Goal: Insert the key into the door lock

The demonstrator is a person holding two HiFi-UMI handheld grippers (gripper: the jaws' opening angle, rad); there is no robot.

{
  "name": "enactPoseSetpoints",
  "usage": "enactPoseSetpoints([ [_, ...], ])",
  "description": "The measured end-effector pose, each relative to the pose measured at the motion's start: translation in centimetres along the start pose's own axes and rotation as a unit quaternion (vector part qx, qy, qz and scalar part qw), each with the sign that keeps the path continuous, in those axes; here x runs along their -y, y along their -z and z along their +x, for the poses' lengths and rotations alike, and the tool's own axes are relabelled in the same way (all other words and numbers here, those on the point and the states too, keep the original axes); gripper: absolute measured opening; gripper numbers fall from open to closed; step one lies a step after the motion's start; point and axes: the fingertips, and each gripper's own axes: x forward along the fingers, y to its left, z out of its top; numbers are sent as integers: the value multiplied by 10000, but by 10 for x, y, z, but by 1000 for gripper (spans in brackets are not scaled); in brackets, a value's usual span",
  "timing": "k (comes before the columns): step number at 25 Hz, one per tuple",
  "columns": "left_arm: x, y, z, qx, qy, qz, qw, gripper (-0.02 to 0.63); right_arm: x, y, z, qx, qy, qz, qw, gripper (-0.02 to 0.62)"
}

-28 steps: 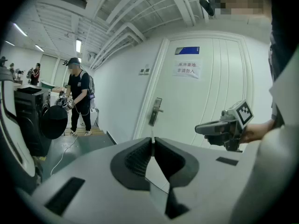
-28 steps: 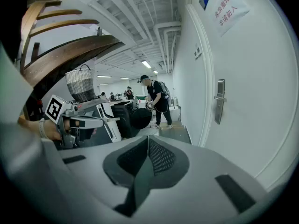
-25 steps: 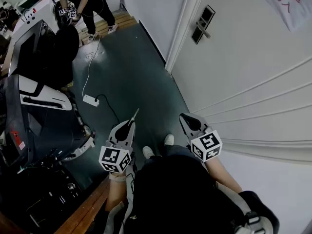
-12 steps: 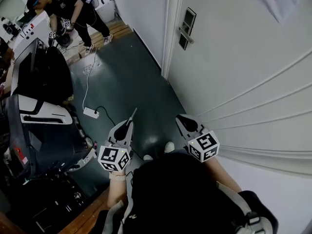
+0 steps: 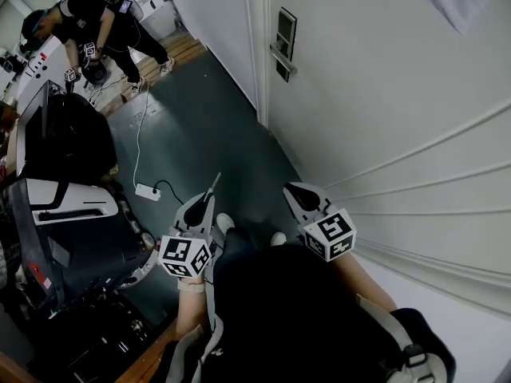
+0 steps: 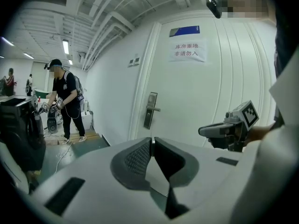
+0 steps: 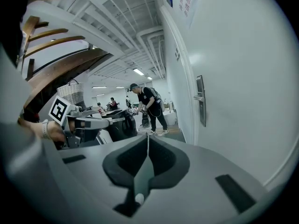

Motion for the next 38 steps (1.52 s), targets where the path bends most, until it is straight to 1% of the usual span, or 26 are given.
enactPoseSetpoints([
  [4, -28, -13, 29, -10, 72, 13, 10000, 26, 22, -11, 25, -21, 188, 19, 9998, 18],
  [8, -62, -27, 59, -83, 321, 30, 9994, 26, 35, -29, 60, -74, 393, 7, 9992, 17],
  [11, -93, -35, 78, -170, 502, 65, 9986, 26, 38, -41, 89, -111, 570, 47, 9983, 17],
  [16, -148, -54, 108, -228, 793, 14, 9966, 26, 40, -60, 135, -118, 851, 181, 9961, 17],
  [20, -176, -57, 127, -323, 1111, -69, 9933, 27, 42, -71, 164, -90, 1111, 302, 9933, 17],
  [23, -192, -57, 138, -431, 1310, -42, 9904, 26, 42, -77, 180, -34, 1316, 426, 9904, 17],
  [26, -202, -56, 149, -530, 1514, -38, 9870, 26, 45, -79, 188, 0, 1562, 527, 9863, 18],
  [29, -204, -55, 162, -605, 1706, -107, 9834, 26, 53, -79, 187, 18, 1798, 611, 9818, 17],
  [31, -198, -56, 173, -643, 1854, -187, 9804, 26, 61, -79, 182, 34, 1951, 671, 9785, 17],
  [35, -179, -58, 204, -699, 2144, -493, 9730, 26, 85, -77, 167, 78, 2185, 787, 9726, 18],
  [38, -159, -61, 230, -736, 2289, -568, 9690, 26, 106, -78, 156, 108, 2280, 849, 9699, 17],
])
